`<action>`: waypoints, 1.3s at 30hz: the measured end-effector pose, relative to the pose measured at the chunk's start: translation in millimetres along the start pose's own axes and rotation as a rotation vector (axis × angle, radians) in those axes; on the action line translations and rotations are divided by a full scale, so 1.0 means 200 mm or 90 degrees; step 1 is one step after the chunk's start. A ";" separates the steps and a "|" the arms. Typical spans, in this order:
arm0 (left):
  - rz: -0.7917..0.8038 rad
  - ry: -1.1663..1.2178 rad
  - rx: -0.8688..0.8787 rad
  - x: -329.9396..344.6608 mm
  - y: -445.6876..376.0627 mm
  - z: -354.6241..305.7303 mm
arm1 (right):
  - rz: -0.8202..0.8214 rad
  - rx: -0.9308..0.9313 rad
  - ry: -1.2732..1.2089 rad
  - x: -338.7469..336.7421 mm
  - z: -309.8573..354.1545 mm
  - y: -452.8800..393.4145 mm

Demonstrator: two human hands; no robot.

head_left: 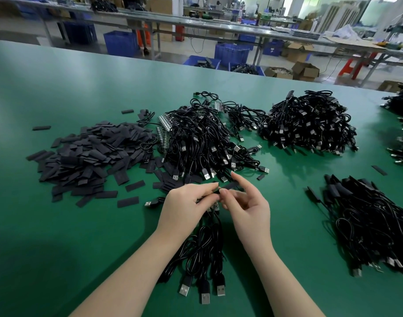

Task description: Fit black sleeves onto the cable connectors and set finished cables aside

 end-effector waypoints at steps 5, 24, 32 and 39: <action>0.008 -0.032 0.010 -0.01 0.00 0.02 | 0.029 0.009 0.035 0.03 -0.02 0.01; 0.087 -0.101 0.046 0.05 -0.01 -0.01 | -0.025 0.068 0.000 -0.04 -0.07 -0.01; -0.008 -0.022 0.006 -0.03 -0.01 0.03 | -0.158 -0.065 -0.128 -0.27 0.21 -0.03; 0.011 -0.055 -0.077 -0.02 -0.02 0.12 | -0.376 -0.002 0.798 -0.90 0.46 -0.06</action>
Point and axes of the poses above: each hand's wrist, its own y-axis away from the middle knuckle, its own x-axis out of the palm, z = x × y, the point moved 9 cm from there along -y, towards the middle knuckle, and after that the axes turned 2 degrees about z, right-handed, at the moved point
